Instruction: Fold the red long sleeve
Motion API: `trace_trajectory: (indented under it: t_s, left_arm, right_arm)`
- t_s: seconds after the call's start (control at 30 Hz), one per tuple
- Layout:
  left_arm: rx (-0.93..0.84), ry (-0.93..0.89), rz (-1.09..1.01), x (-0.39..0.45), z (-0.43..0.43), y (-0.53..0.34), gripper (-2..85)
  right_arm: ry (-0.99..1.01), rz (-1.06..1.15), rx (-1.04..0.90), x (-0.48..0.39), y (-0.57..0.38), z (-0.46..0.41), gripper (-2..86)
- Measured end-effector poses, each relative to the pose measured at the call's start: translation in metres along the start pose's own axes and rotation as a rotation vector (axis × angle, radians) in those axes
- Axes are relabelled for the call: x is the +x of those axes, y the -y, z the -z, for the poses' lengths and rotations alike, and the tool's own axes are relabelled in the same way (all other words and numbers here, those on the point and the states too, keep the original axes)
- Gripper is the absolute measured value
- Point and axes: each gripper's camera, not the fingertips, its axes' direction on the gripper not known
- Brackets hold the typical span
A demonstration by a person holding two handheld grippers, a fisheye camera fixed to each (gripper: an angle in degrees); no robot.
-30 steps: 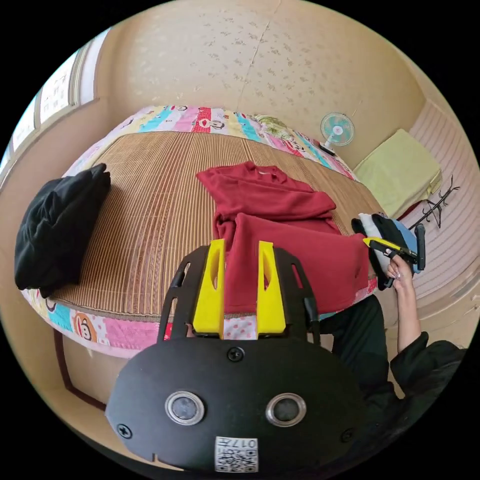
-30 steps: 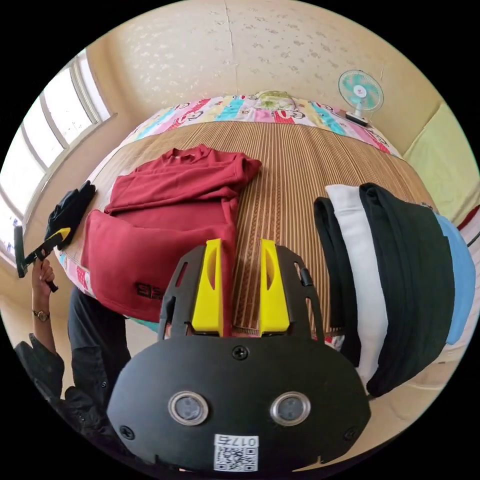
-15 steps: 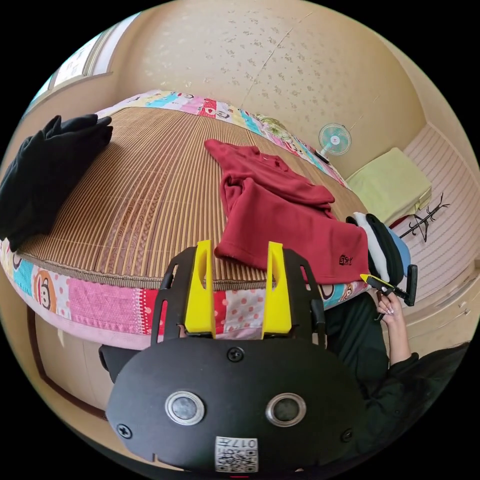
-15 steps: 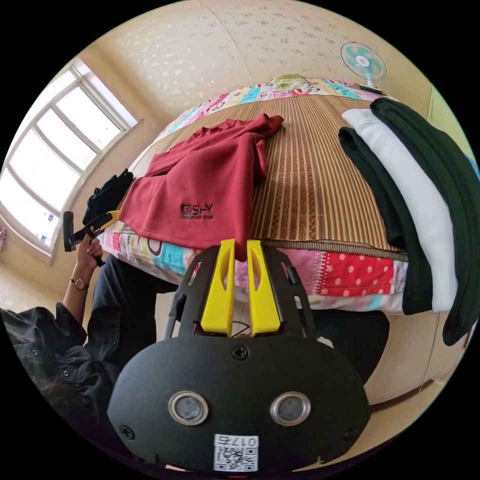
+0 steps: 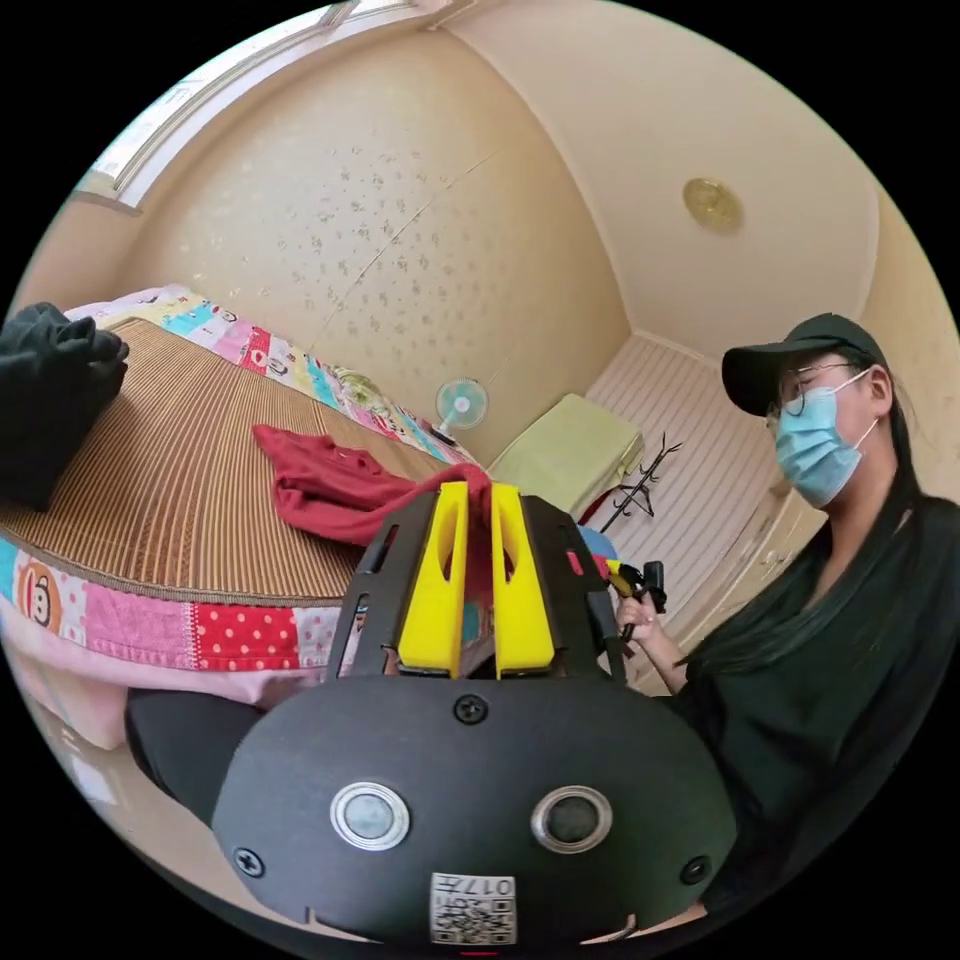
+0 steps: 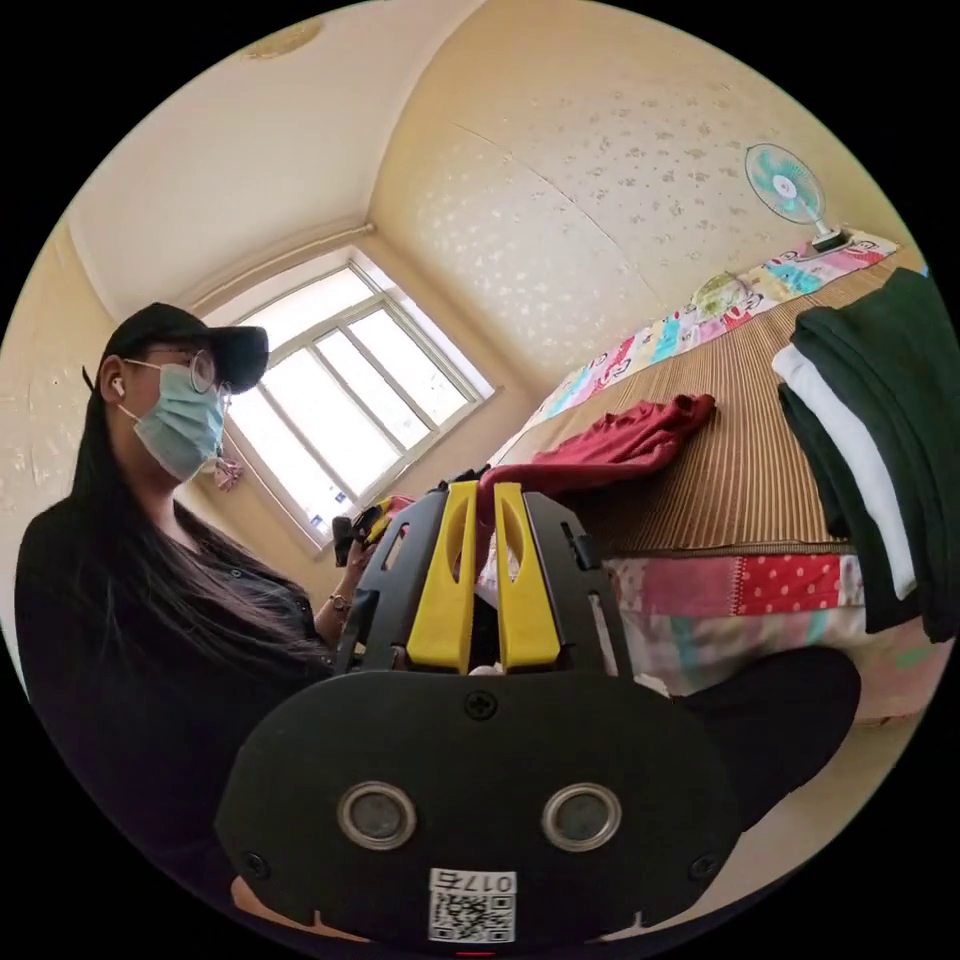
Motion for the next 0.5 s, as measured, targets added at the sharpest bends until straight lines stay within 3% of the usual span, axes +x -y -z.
trace_trajectory:
  t_s: [0.17,0.37,0.5]
  left_arm:
    - [0.121,-0.057,0.049,-0.016,0.019,0.006,4.7]
    - [0.082,0.129,0.208,-0.095,-0.062,0.078,4.8]
    - [-0.036,0.306,0.246,-0.175,-0.150,0.155,7.8]
  right_arm:
    - [-0.082,-0.079,0.050,0.029,0.028,-0.028,2.9]
    - [-0.405,-0.093,-0.052,0.103,0.135,-0.135,3.2]
    - [-0.649,-0.073,-0.133,0.159,0.197,-0.224,4.4]
